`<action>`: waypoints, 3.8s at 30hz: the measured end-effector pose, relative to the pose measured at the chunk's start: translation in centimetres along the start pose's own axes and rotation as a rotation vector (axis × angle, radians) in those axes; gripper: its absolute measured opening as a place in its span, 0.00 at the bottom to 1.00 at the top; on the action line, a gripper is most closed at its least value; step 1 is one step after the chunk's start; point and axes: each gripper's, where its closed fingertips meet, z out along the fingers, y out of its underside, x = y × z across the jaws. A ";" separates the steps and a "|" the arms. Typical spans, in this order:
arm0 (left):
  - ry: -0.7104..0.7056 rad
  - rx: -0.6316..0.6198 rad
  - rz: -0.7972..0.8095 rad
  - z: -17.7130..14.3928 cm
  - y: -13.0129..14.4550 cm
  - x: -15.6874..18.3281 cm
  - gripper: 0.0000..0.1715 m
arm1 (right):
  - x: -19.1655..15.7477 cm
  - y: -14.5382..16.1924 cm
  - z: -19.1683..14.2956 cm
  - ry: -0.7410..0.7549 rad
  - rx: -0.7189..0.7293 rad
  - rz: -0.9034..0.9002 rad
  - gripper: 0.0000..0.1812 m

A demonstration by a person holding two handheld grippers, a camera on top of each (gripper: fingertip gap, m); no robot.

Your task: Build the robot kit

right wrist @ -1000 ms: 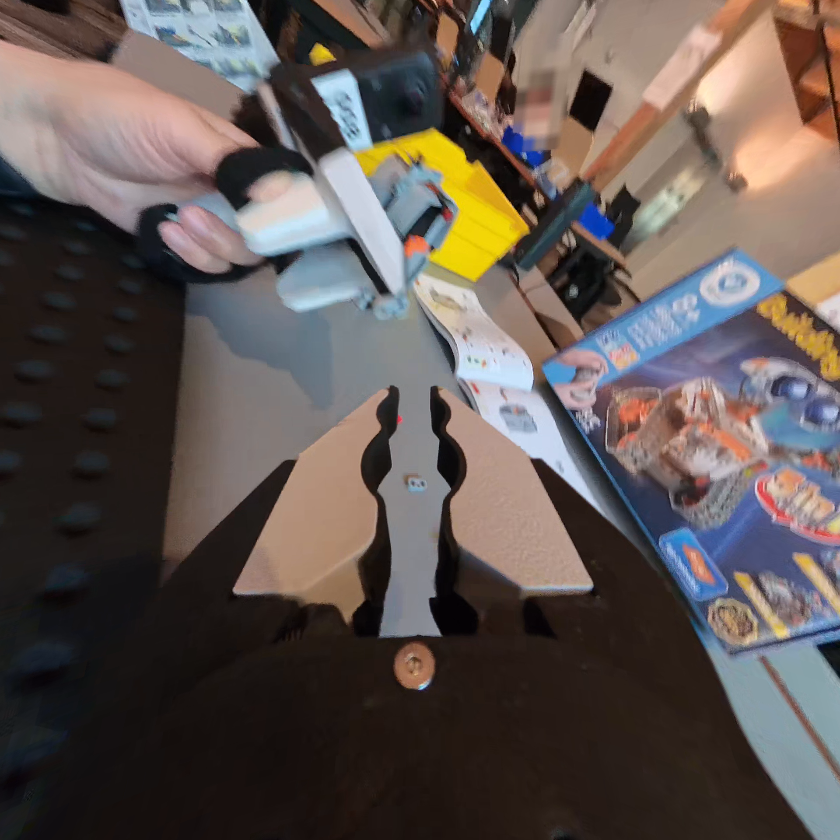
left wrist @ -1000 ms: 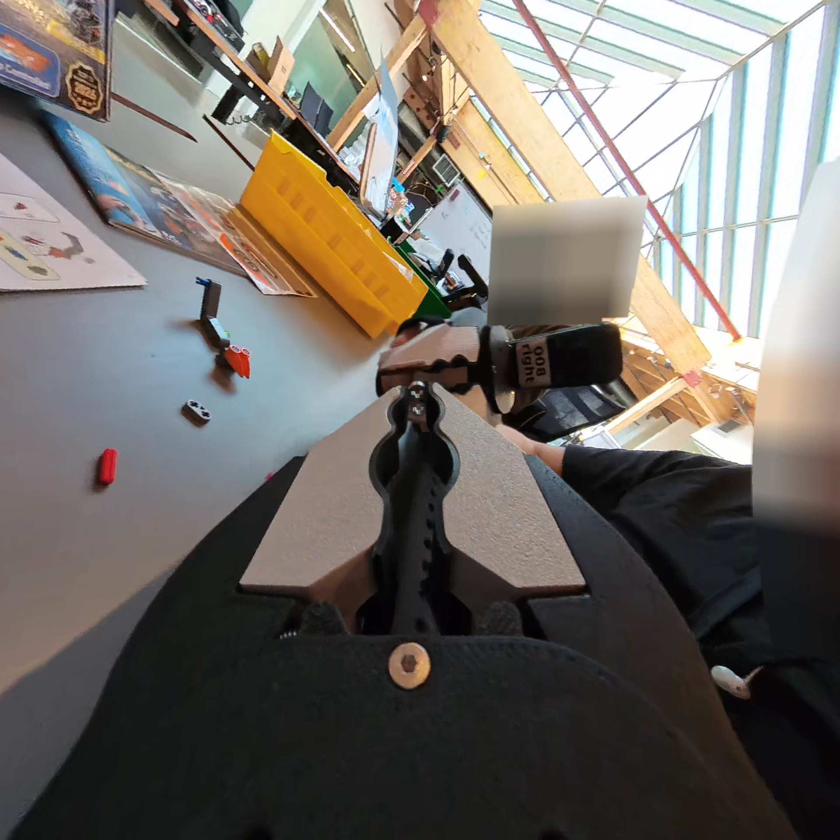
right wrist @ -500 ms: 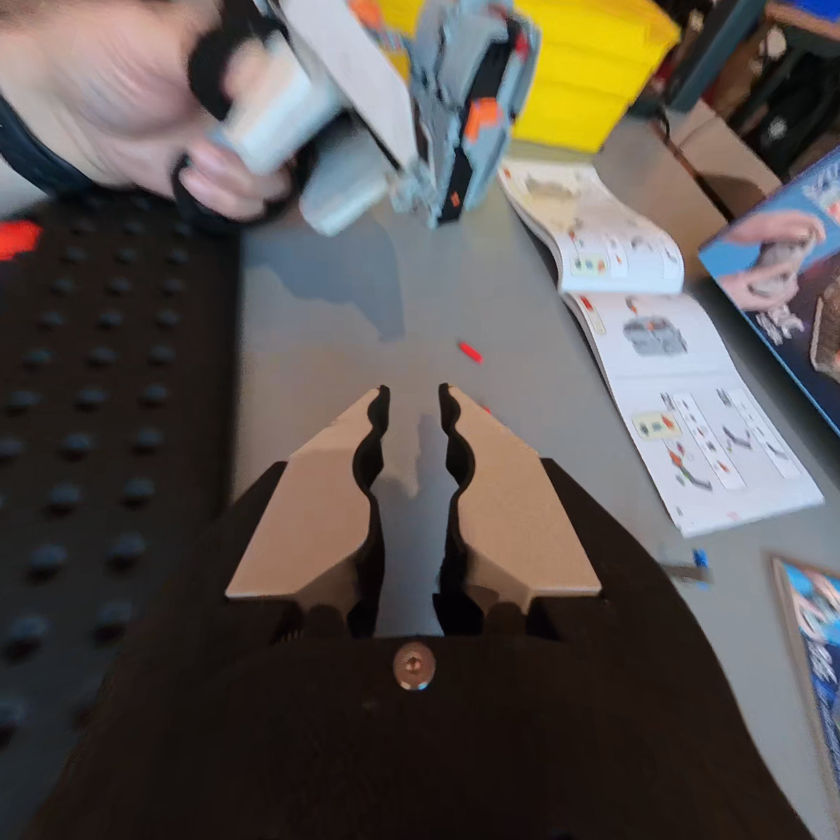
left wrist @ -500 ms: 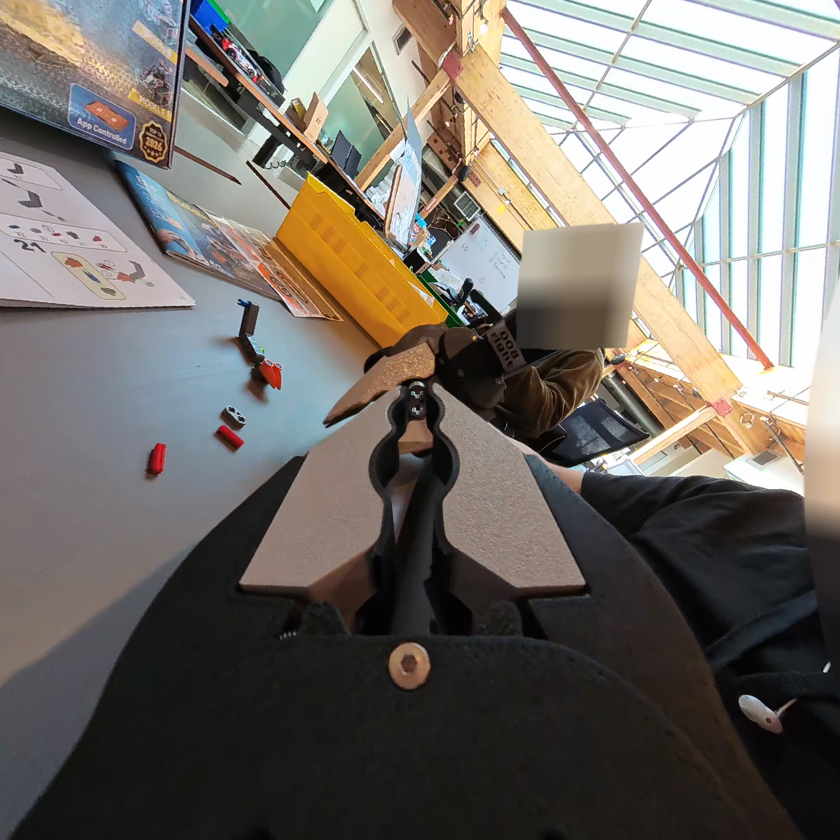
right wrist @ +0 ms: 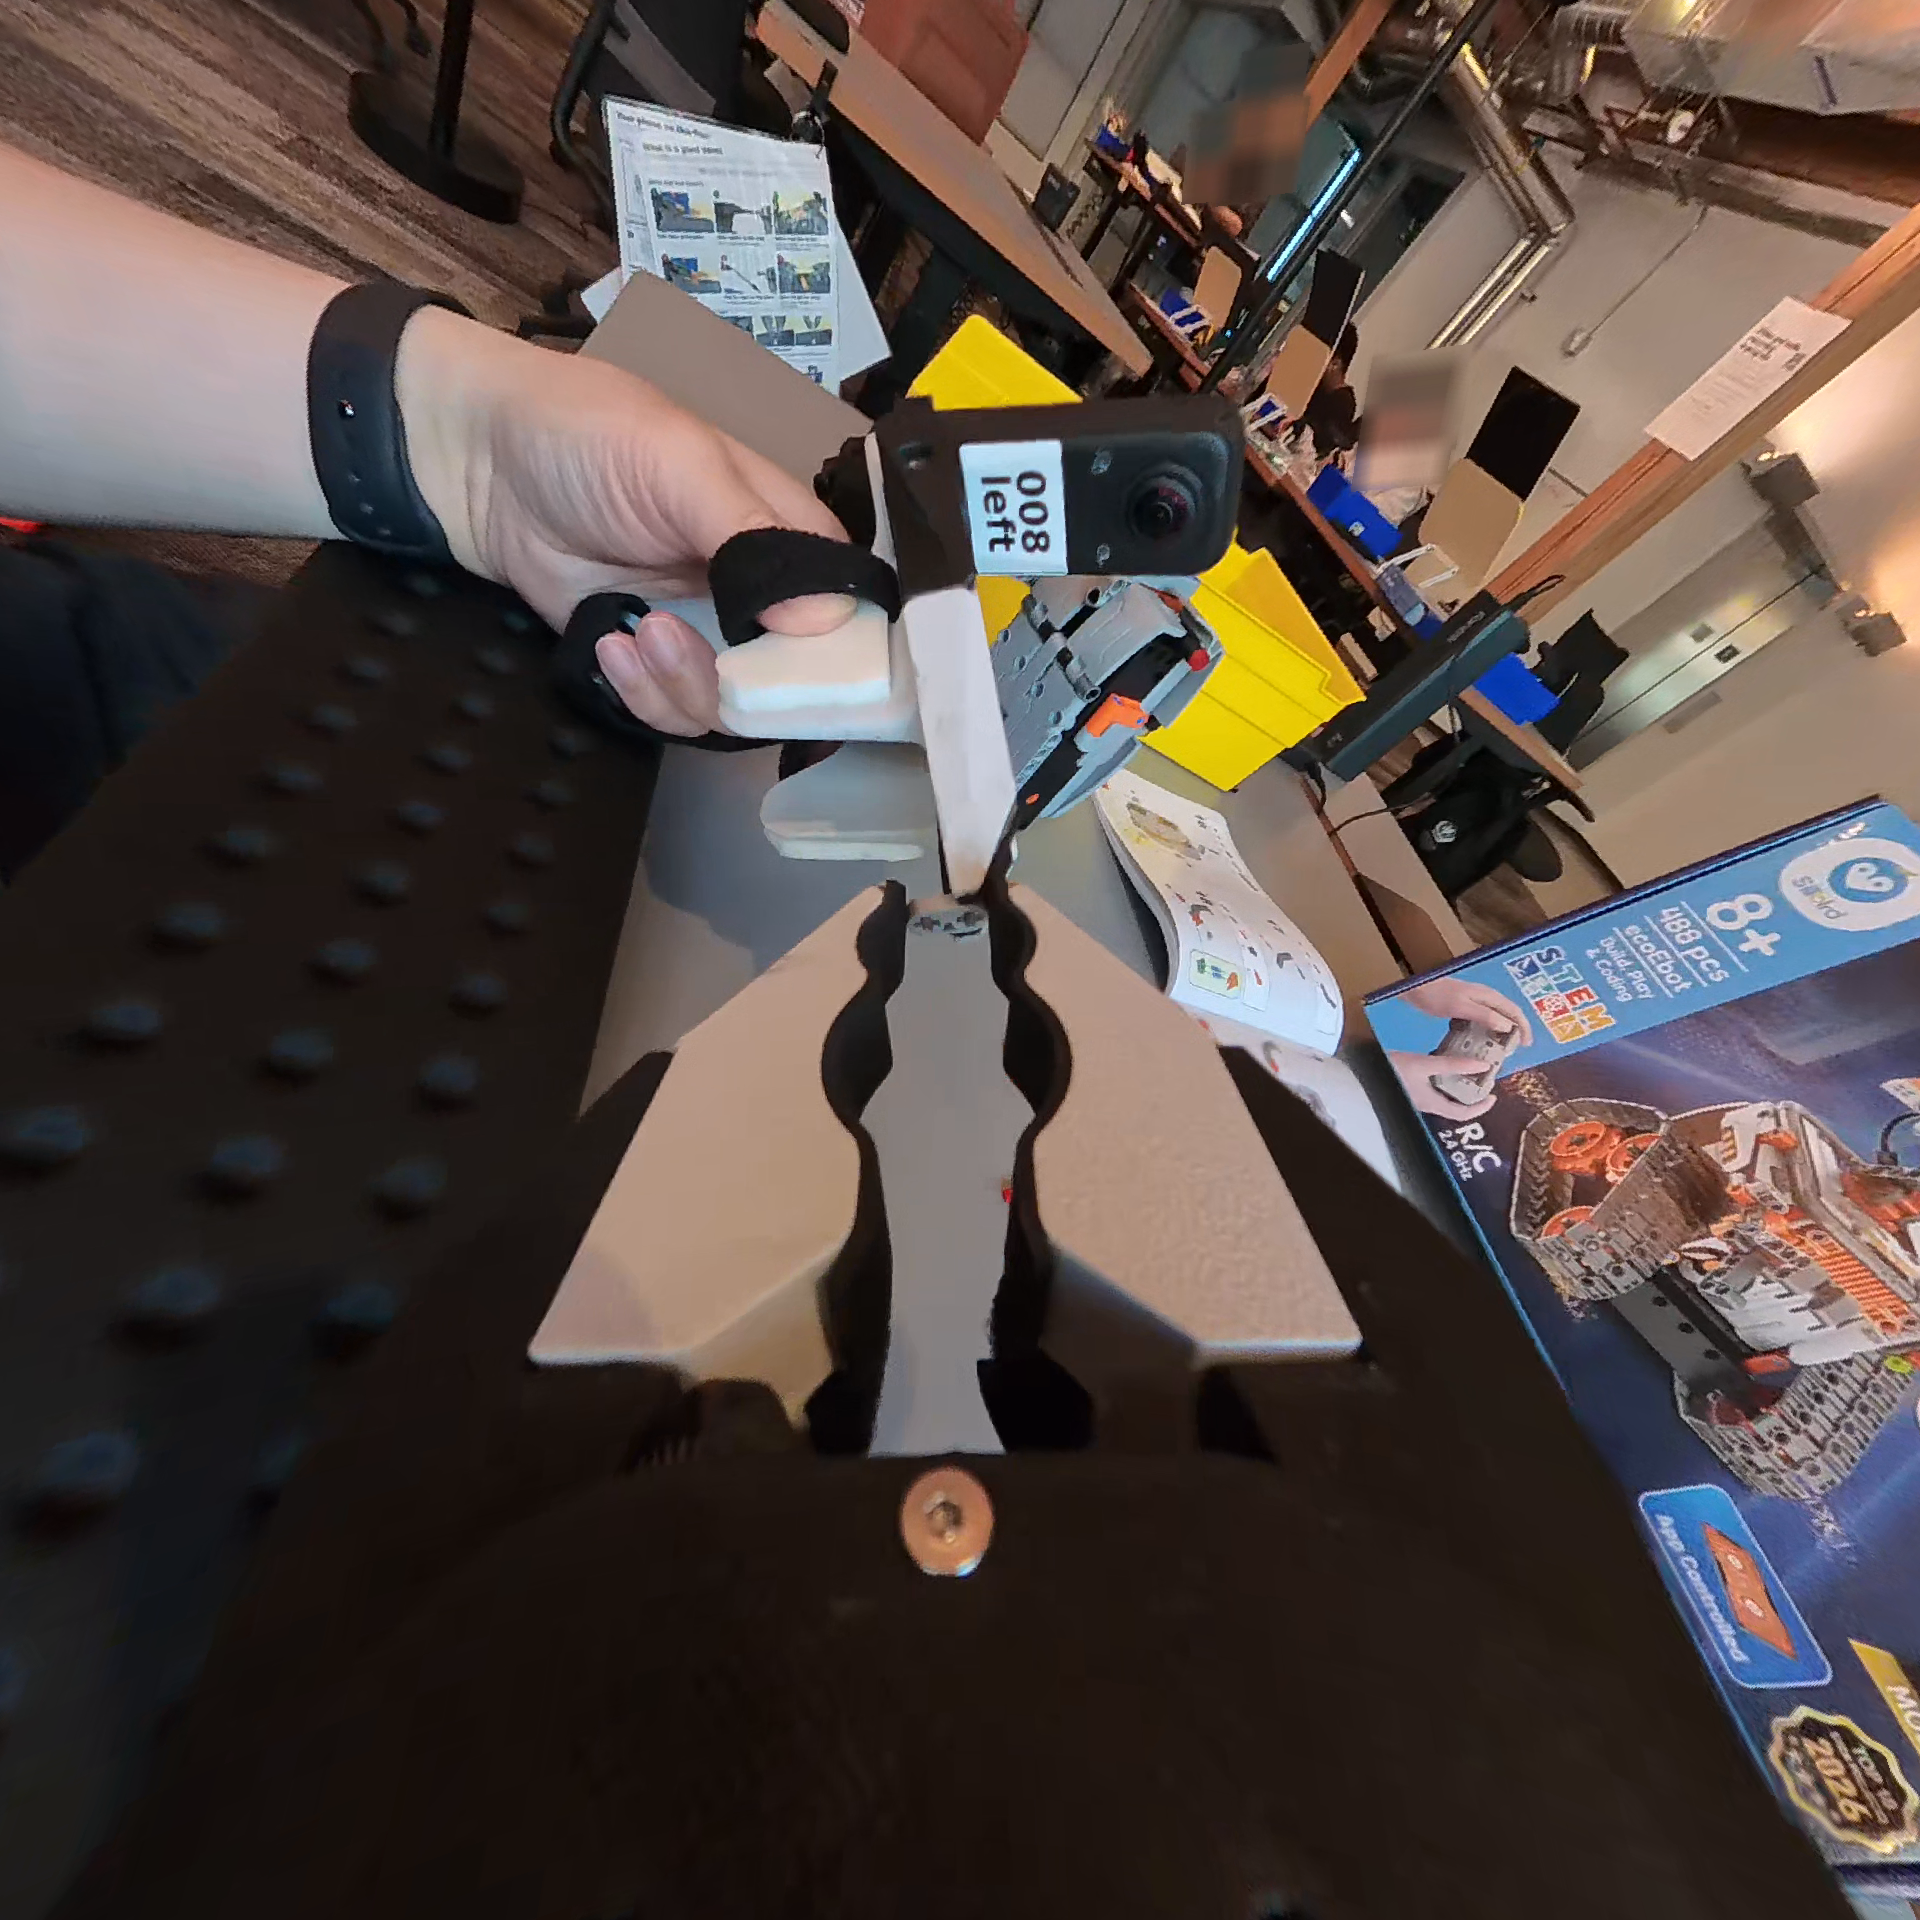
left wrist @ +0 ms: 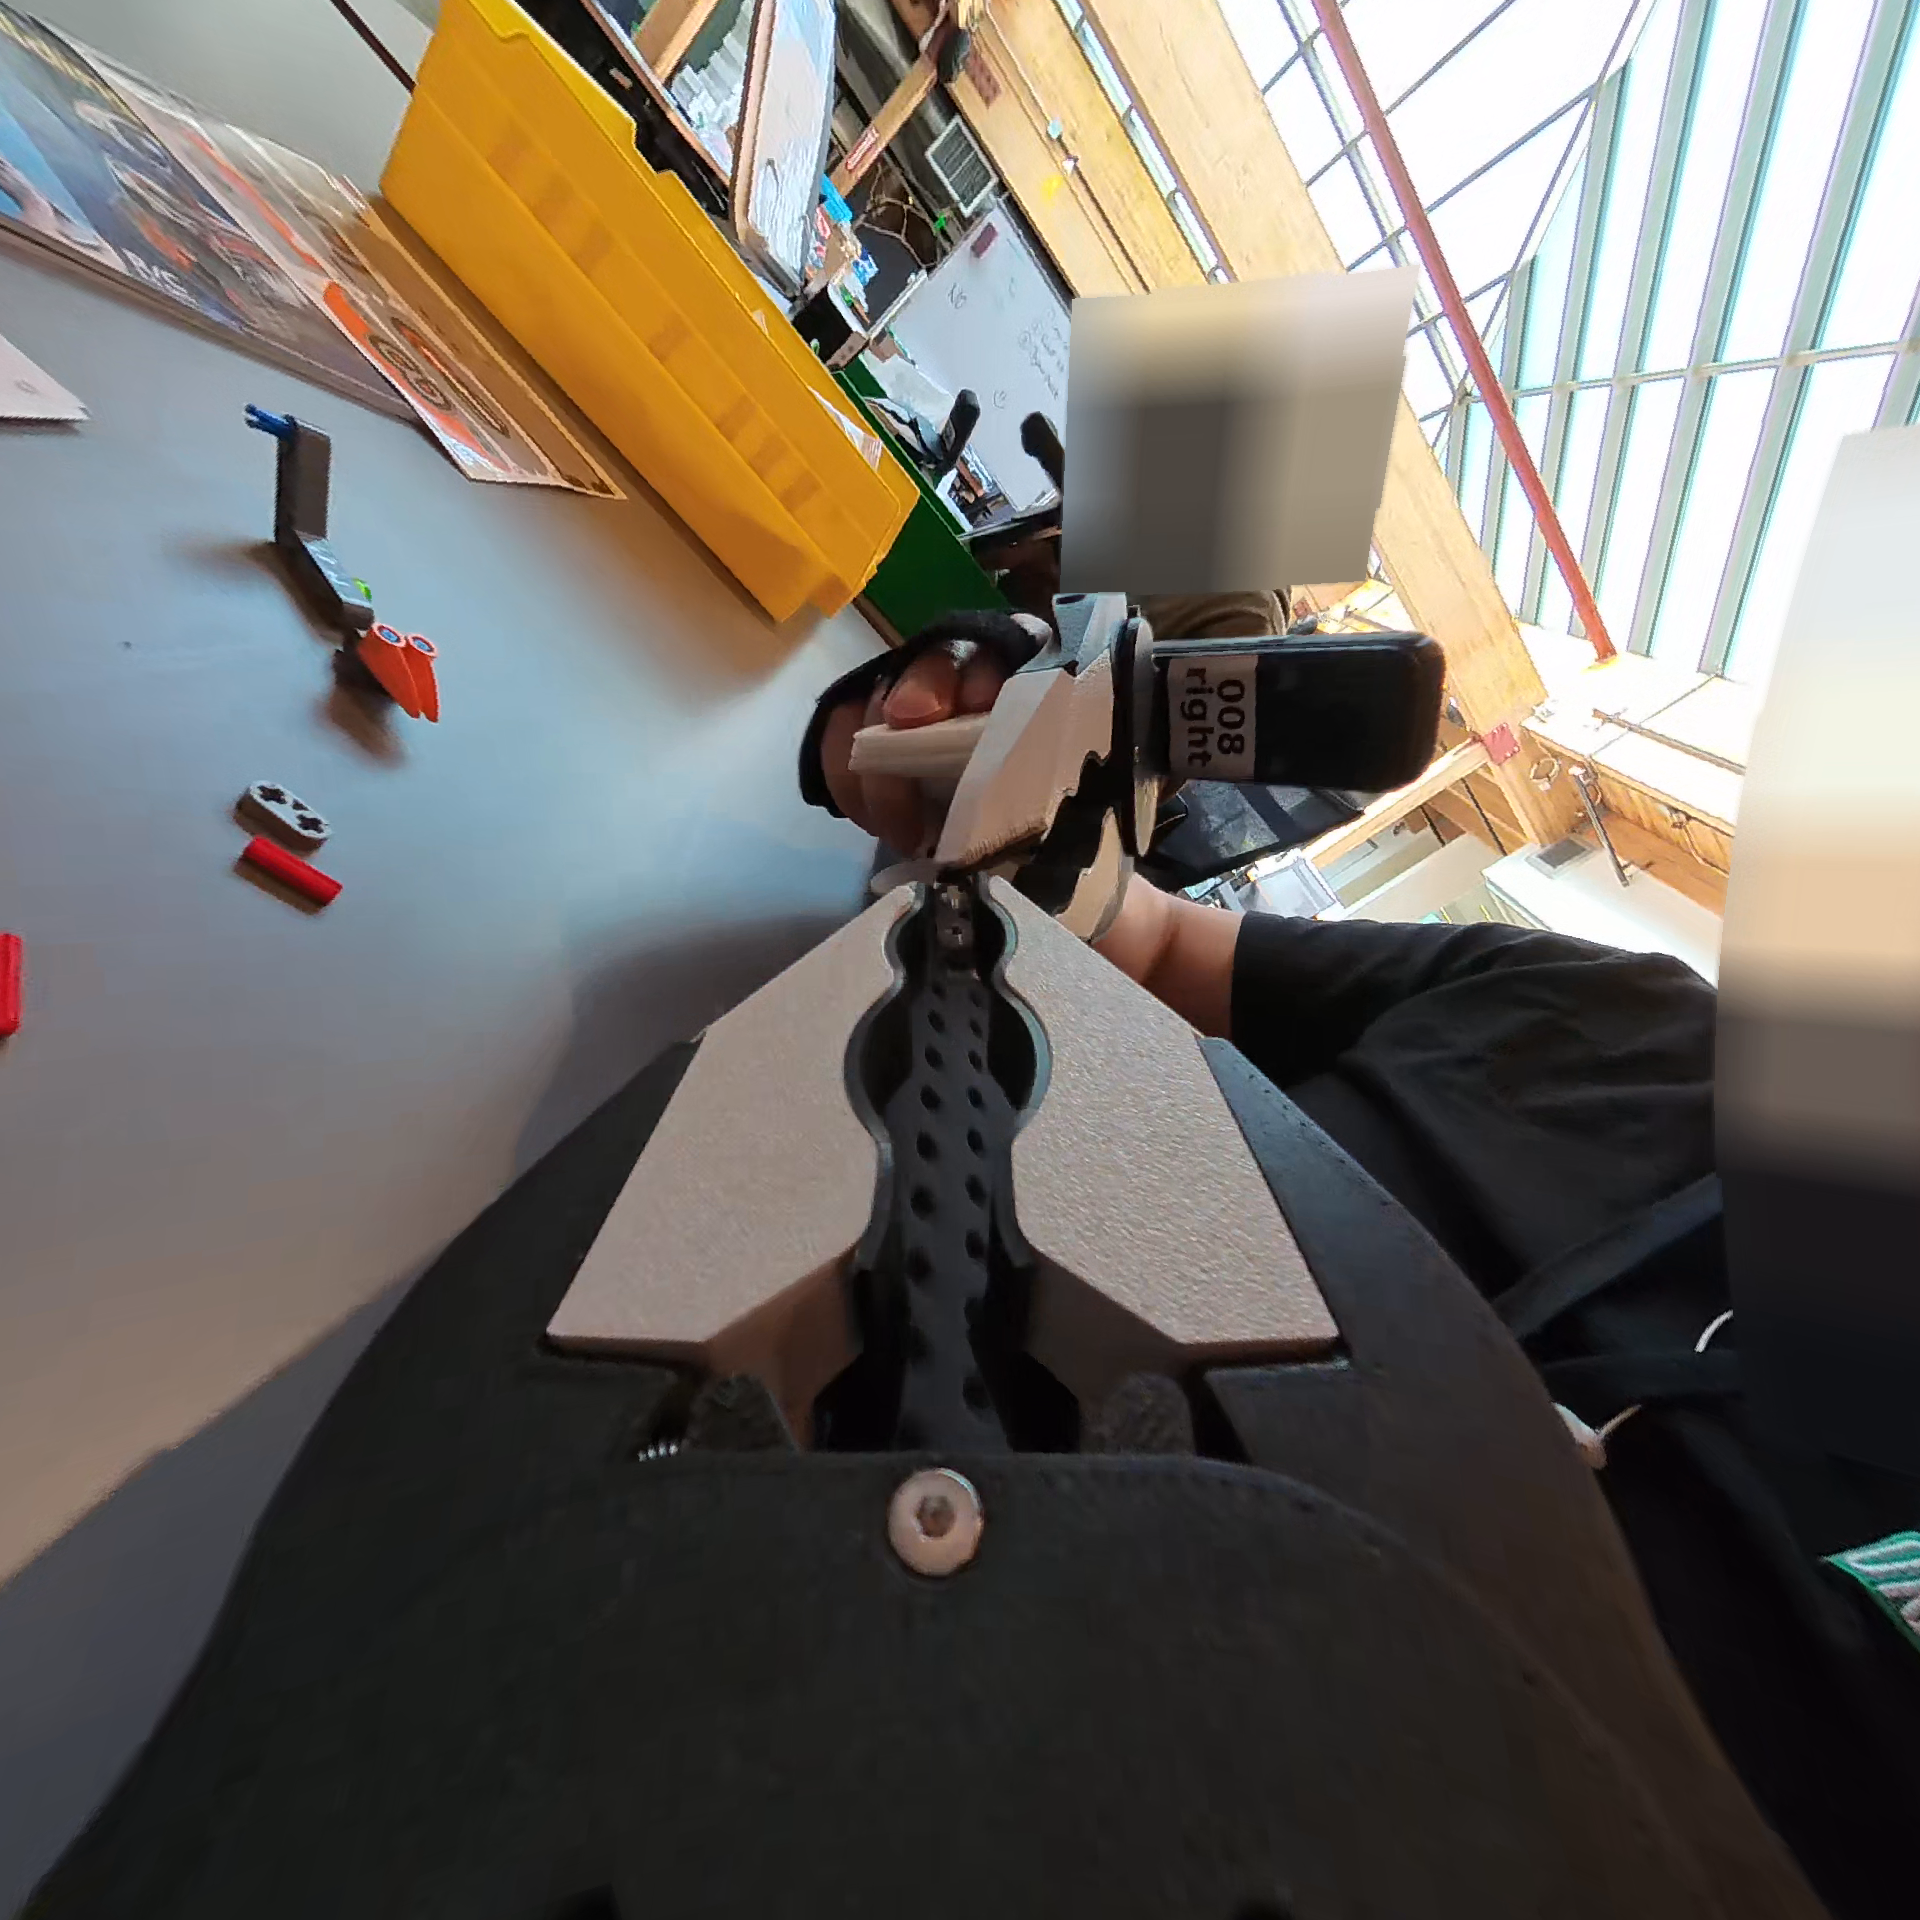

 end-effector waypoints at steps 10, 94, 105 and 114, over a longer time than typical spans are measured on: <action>0.019 0.001 -0.021 0.1 0.0 0.0 0.03 | 0.4 -0.1 -0.1 0.048 -0.018 -0.058 0.08; -0.188 0.124 0.099 -2.0 -2.0 -1.4 0.03 | 2.6 7.7 2.4 0.135 -0.451 0.247 0.02; -0.140 0.053 -0.015 -1.2 -0.8 -2.0 0.03 | 0.2 6.9 0.4 -0.044 -0.312 0.230 0.02; -0.147 0.024 -0.030 -0.8 -0.3 -2.3 0.03 | -1.8 10.1 1.4 -0.196 -0.442 0.451 0.03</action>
